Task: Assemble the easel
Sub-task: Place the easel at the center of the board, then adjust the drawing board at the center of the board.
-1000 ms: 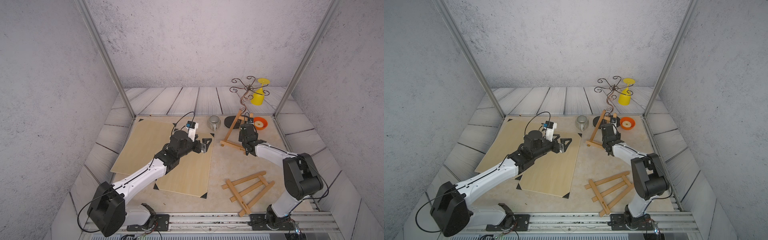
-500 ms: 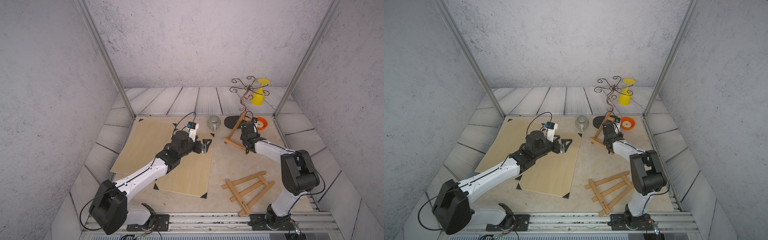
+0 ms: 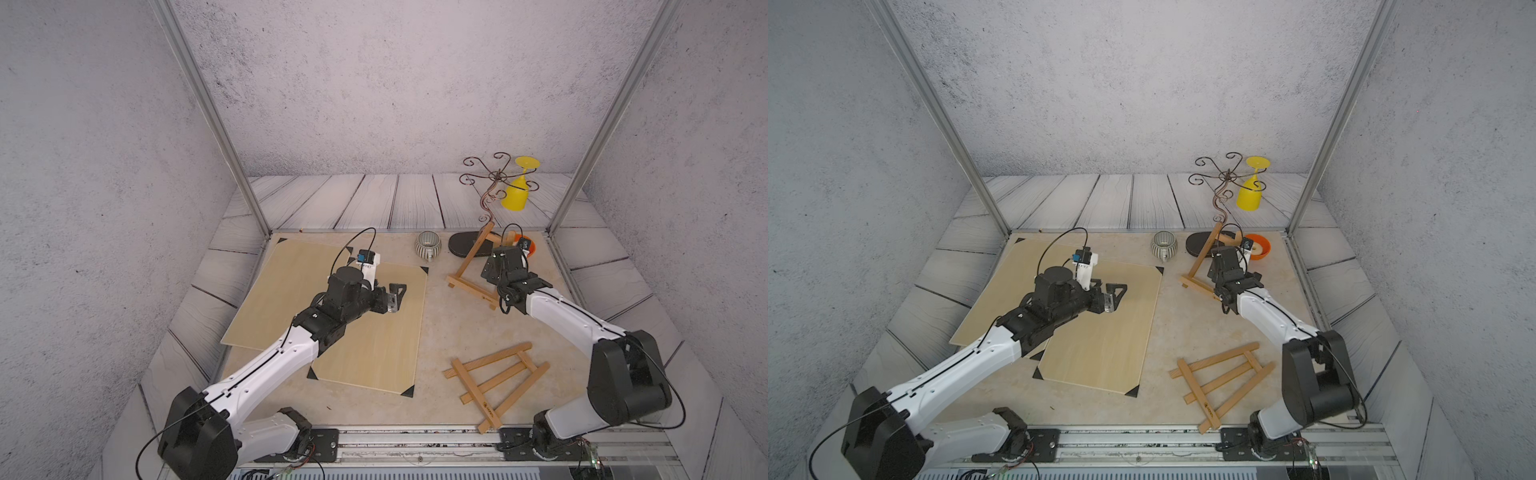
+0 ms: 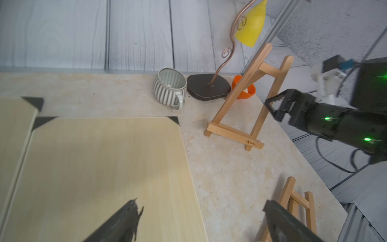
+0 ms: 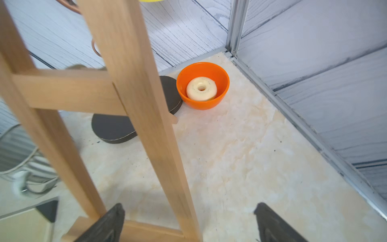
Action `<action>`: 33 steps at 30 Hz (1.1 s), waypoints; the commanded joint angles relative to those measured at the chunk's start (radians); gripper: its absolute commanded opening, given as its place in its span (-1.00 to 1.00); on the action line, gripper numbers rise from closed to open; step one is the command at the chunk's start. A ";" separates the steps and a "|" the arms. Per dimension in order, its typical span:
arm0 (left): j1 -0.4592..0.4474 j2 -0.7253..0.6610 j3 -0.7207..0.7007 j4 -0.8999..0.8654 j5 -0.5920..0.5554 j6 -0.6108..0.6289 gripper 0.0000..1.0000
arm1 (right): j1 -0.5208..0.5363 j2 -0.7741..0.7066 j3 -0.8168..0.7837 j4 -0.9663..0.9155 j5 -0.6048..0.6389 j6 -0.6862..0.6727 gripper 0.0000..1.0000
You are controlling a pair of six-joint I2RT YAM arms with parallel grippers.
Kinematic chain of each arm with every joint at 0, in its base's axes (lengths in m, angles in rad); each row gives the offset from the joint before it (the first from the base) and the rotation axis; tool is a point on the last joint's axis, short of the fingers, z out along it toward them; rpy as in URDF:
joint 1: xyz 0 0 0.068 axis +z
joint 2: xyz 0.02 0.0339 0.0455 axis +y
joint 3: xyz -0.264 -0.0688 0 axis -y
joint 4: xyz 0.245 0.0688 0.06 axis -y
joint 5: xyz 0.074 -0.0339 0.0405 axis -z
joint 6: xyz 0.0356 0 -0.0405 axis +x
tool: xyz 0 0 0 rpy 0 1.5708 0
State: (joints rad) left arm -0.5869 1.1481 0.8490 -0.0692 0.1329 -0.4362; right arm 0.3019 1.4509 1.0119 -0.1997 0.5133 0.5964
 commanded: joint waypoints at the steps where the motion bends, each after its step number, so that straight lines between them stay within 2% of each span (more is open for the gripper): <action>1: 0.067 -0.063 -0.070 -0.246 -0.069 -0.056 0.93 | 0.026 -0.112 -0.040 -0.155 -0.121 0.082 0.98; 5: 0.178 -0.149 -0.173 -0.341 -0.064 -0.130 0.93 | 0.095 -0.191 -0.096 -0.218 -0.273 0.129 0.98; 12: 0.283 -0.249 -0.272 -0.498 -0.122 -0.199 0.93 | 0.259 -0.205 -0.184 -0.222 -0.476 0.211 0.98; 15: 0.349 -0.259 -0.304 -0.519 -0.111 -0.218 0.93 | 0.331 -0.191 -0.208 -0.196 -0.487 0.226 0.98; 20: 0.392 -0.249 -0.349 -0.519 -0.200 -0.276 0.93 | 0.383 -0.157 -0.235 -0.129 -0.545 0.240 0.98; 23: 0.418 -0.206 -0.370 -0.493 -0.164 -0.294 0.93 | 0.394 -0.136 -0.225 -0.118 -0.564 0.230 0.98; 33: 0.418 -0.104 -0.382 -0.459 -0.058 -0.307 0.93 | 0.396 -0.111 -0.204 -0.125 -0.572 0.204 0.98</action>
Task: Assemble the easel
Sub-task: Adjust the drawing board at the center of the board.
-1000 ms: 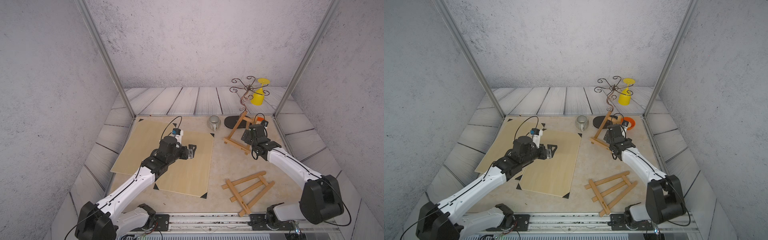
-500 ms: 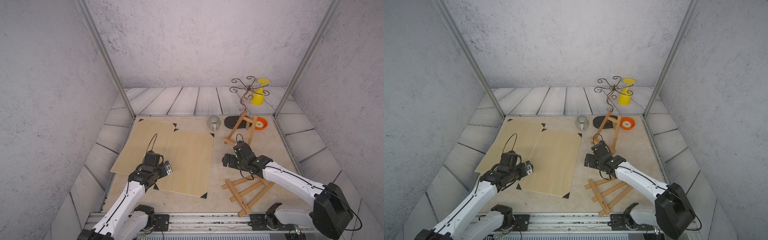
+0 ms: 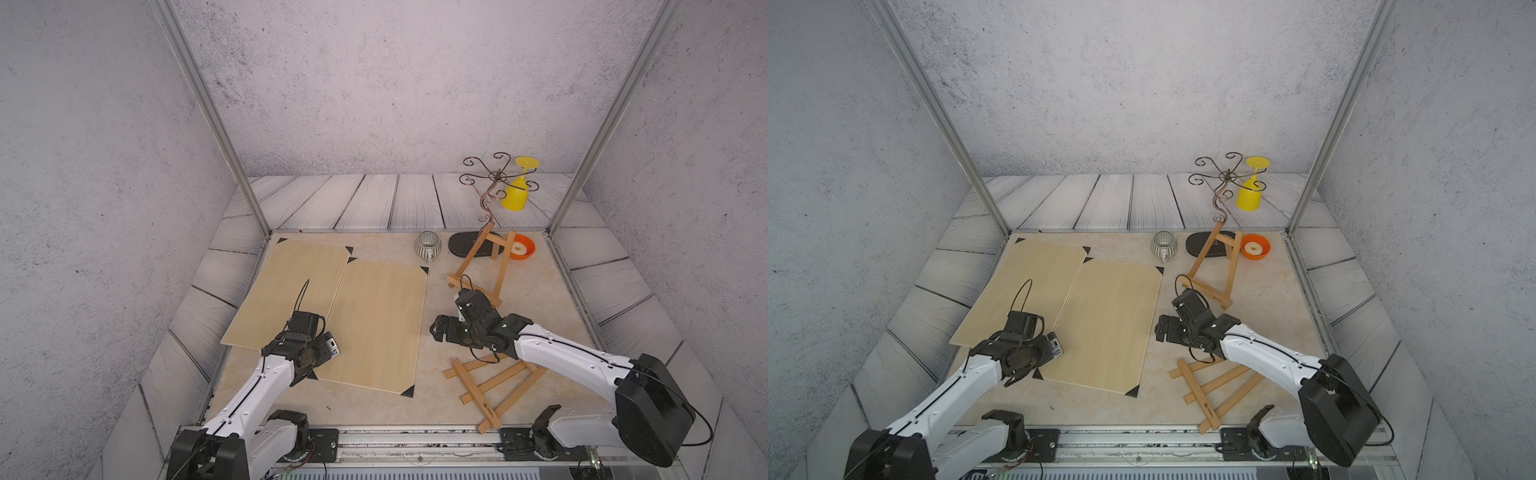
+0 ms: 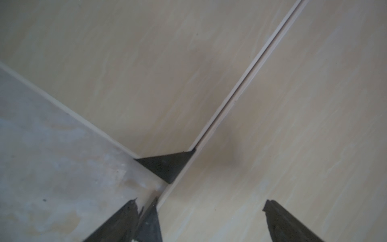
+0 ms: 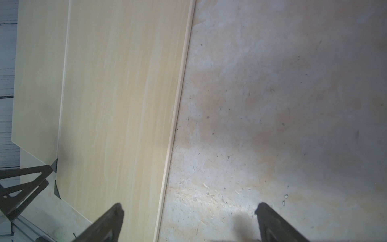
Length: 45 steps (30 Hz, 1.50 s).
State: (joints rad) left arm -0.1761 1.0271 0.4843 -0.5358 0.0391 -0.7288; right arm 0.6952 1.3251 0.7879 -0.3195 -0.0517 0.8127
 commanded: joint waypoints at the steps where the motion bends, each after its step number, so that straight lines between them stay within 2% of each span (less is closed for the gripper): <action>1: 0.007 0.025 -0.018 0.004 0.030 -0.020 0.93 | 0.004 0.015 0.023 -0.009 -0.007 -0.012 0.98; 9: -0.006 0.025 -0.056 0.029 0.072 -0.049 0.93 | 0.002 0.013 0.027 -0.029 0.019 -0.008 0.98; 12: -0.042 0.027 -0.067 0.040 0.108 -0.062 0.94 | 0.002 0.019 0.037 -0.042 0.023 -0.013 0.98; 19: -0.299 0.086 -0.033 0.134 0.131 -0.178 0.93 | -0.020 0.037 0.066 -0.078 -0.004 -0.023 0.98; 21: -0.337 0.108 -0.004 0.129 0.115 -0.173 0.93 | -0.029 0.048 0.074 -0.097 -0.010 -0.019 0.98; 24: -0.337 0.118 0.008 0.146 0.027 -0.152 0.93 | -0.045 0.065 0.077 -0.087 -0.029 -0.002 0.98; 29: -0.284 0.171 0.100 0.110 -0.088 -0.040 0.94 | -0.047 0.139 0.112 -0.081 -0.064 0.003 0.98; 33: -0.234 0.241 0.156 0.159 -0.088 0.022 0.93 | -0.059 0.203 0.131 -0.041 -0.105 0.022 0.98; 36: -0.190 0.313 0.183 0.239 -0.003 0.054 0.93 | -0.065 0.239 0.140 -0.022 -0.099 0.041 0.98; 39: -0.180 0.381 0.246 0.220 0.029 0.090 0.93 | -0.075 0.280 0.156 -0.002 -0.130 0.057 0.98; 45: -0.156 0.478 0.258 0.277 0.076 0.100 0.93 | -0.077 0.338 0.171 0.019 -0.154 0.065 0.98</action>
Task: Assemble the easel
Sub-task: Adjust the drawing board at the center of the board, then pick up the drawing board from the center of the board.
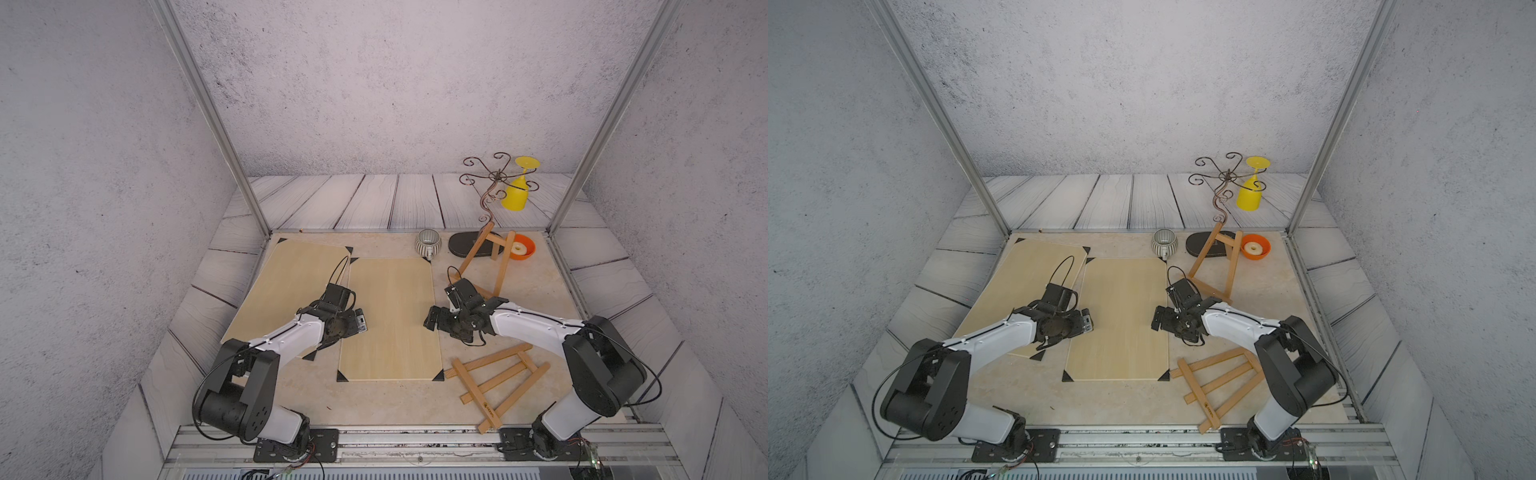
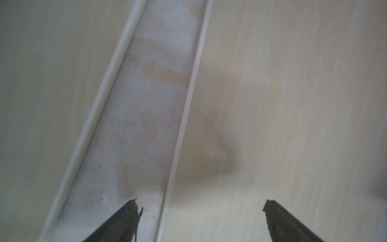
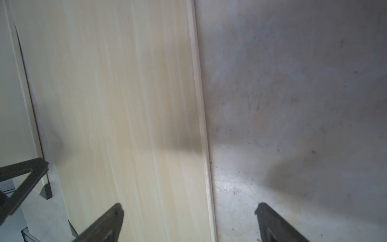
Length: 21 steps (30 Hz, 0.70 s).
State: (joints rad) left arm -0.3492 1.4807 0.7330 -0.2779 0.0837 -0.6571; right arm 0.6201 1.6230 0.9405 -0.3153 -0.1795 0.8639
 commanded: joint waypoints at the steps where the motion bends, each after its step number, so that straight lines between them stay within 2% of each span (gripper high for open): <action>1: 0.020 0.030 0.005 0.034 0.037 0.028 0.93 | -0.002 0.053 0.023 0.015 -0.036 0.013 0.98; 17: 0.055 0.051 -0.031 0.121 0.087 0.076 0.93 | 0.021 0.125 -0.020 0.133 -0.180 0.081 0.98; 21: 0.058 0.081 -0.023 0.148 0.143 0.081 0.93 | 0.013 0.125 -0.011 0.121 -0.148 0.076 0.98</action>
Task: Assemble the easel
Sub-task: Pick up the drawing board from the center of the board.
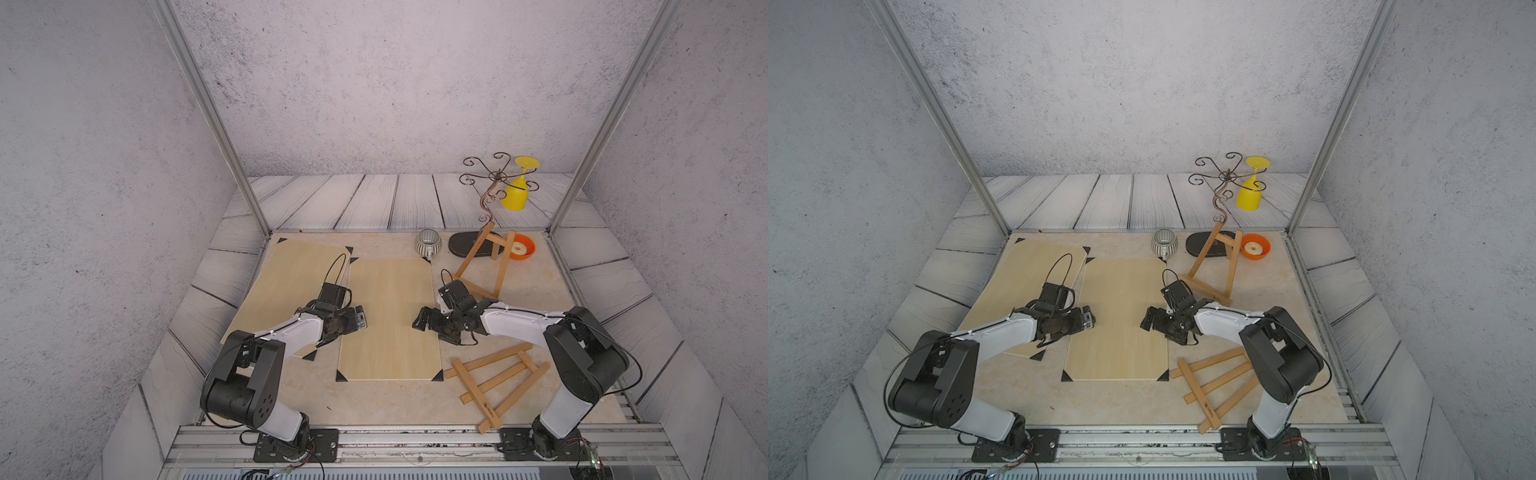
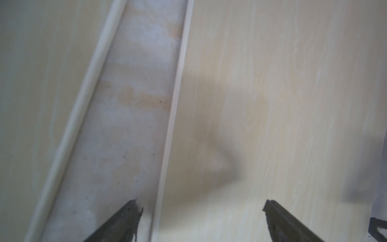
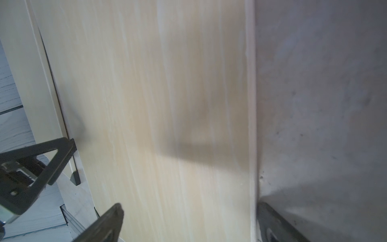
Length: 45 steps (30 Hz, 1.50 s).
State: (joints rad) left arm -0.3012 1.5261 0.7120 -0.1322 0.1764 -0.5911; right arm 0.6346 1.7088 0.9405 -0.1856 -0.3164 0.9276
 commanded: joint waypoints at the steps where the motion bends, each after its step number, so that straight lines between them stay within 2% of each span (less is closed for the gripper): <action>1: 0.010 0.041 0.002 0.004 0.054 0.018 0.93 | -0.008 0.048 -0.009 0.000 -0.021 0.017 0.98; 10: 0.010 0.068 -0.018 0.002 0.118 0.024 0.89 | -0.007 0.098 -0.013 0.029 -0.052 0.000 0.98; 17: 0.011 0.051 -0.050 -0.021 0.189 0.046 0.88 | 0.010 0.033 -0.107 0.228 -0.277 0.039 0.98; 19: 0.012 0.043 -0.061 -0.028 0.180 0.050 0.88 | 0.010 0.008 -0.130 0.233 -0.288 0.052 0.98; 23: 0.015 0.031 -0.064 -0.064 0.145 0.060 0.87 | 0.007 -0.024 -0.113 0.065 -0.142 -0.003 0.98; 28: 0.016 0.006 -0.068 -0.079 0.117 0.057 0.87 | 0.002 -0.025 -0.072 -0.056 0.039 -0.006 0.98; 35: 0.017 0.010 -0.056 -0.086 0.082 0.049 0.87 | -0.002 0.017 -0.017 -0.107 0.143 -0.039 0.98; 39: 0.016 0.021 -0.058 -0.067 0.110 0.045 0.86 | 0.003 0.067 -0.002 -0.058 0.041 -0.075 0.98; 45: 0.014 0.022 -0.084 -0.032 0.172 0.022 0.84 | 0.008 0.107 -0.022 0.017 -0.114 -0.052 0.98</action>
State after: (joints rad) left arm -0.2729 1.5169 0.6777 -0.0784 0.2489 -0.5343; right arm 0.6334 1.7424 0.9592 -0.1478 -0.3351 0.8776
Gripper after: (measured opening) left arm 0.921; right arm 0.988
